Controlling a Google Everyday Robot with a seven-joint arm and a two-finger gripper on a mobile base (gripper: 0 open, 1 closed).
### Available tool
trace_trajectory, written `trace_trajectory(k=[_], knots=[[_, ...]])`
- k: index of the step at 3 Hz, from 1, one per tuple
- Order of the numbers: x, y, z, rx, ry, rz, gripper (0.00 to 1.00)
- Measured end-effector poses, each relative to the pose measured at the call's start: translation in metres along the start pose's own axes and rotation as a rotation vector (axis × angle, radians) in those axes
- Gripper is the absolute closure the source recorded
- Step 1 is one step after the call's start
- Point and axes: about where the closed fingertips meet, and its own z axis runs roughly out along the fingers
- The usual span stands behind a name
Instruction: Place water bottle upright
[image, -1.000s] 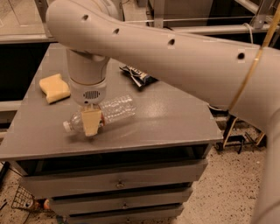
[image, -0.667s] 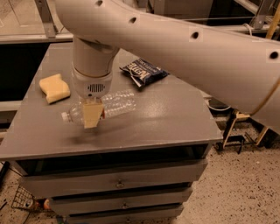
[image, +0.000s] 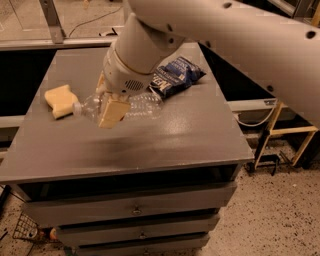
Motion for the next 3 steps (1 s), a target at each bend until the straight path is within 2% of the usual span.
trace_trajectory(k=[1, 2, 3], knots=[[0.005, -0.014, -0.010, 0.049, -0.168, 0.058, 1.00], [0.019, -0.027, -0.023, 0.073, -0.333, 0.142, 1.00], [0.013, -0.025, -0.020, 0.067, -0.315, 0.126, 1.00]])
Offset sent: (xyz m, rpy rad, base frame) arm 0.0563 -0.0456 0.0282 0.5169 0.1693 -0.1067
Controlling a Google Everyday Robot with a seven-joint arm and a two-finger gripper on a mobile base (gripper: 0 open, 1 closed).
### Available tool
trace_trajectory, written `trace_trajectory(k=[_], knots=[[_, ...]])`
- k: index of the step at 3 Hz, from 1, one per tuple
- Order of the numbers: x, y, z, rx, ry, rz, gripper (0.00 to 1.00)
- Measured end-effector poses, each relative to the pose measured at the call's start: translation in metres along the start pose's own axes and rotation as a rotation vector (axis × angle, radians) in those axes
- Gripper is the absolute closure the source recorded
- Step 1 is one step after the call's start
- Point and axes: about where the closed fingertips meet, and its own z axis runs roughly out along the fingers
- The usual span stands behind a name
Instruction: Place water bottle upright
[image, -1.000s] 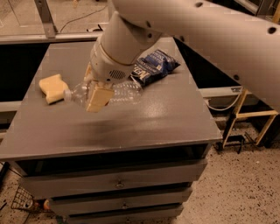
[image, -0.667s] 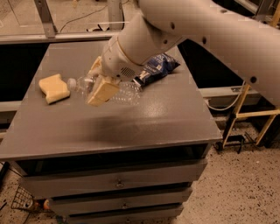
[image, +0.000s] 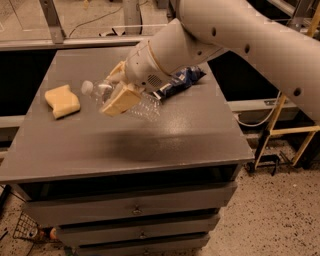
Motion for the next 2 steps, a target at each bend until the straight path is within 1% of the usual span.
trace_trajectory(k=[1, 2], knots=[[0.002, -0.002, -0.004, 0.038, -0.099, 0.025, 1.00], [0.005, -0.009, -0.026, 0.105, -0.193, 0.069, 1.00]])
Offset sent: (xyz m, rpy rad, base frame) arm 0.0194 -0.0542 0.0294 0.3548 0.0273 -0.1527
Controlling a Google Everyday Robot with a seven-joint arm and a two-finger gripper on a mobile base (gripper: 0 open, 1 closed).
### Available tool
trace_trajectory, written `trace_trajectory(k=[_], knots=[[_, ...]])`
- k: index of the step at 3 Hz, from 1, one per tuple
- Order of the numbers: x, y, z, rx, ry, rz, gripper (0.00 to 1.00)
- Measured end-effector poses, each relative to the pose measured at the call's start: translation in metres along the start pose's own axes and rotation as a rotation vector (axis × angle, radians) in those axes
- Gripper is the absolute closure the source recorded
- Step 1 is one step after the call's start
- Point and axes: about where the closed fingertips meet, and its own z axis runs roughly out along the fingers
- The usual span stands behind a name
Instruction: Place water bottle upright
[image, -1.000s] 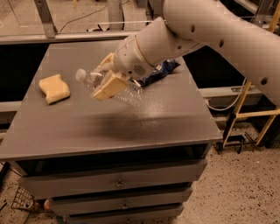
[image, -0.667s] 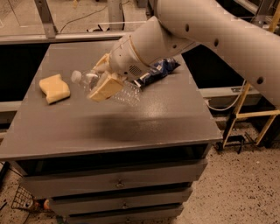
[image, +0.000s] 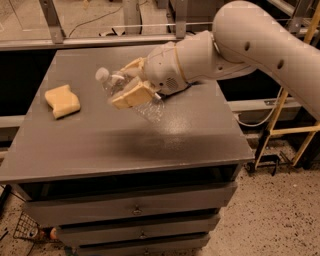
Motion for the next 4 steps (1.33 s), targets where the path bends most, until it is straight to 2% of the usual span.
trace_trajectory(k=[1, 3, 4], knots=[[0.004, -0.009, -0.022, 0.074, -0.102, 0.082, 1.00], [0.020, -0.030, -0.053, 0.170, -0.312, 0.267, 1.00], [0.024, -0.036, -0.059, 0.212, -0.387, 0.293, 1.00]])
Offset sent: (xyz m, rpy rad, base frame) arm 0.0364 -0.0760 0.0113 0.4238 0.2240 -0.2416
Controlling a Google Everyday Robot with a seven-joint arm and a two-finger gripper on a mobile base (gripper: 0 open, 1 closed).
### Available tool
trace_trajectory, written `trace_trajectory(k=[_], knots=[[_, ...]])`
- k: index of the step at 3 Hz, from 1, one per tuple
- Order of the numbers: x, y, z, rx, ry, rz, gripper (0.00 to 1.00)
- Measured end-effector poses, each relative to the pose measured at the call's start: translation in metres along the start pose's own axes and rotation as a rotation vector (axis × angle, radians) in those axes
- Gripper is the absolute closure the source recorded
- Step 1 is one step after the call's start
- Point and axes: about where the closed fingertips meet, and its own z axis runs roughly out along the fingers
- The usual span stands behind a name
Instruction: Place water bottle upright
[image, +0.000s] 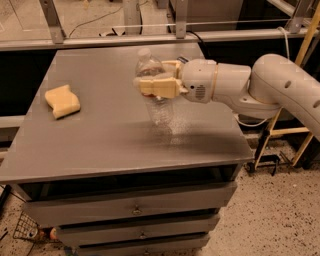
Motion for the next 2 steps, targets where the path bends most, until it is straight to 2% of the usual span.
trace_trajectory(k=[2], knots=[[0.0048, -0.0017, 0.0007, 0.066, -0.091, -0.032, 1.00]])
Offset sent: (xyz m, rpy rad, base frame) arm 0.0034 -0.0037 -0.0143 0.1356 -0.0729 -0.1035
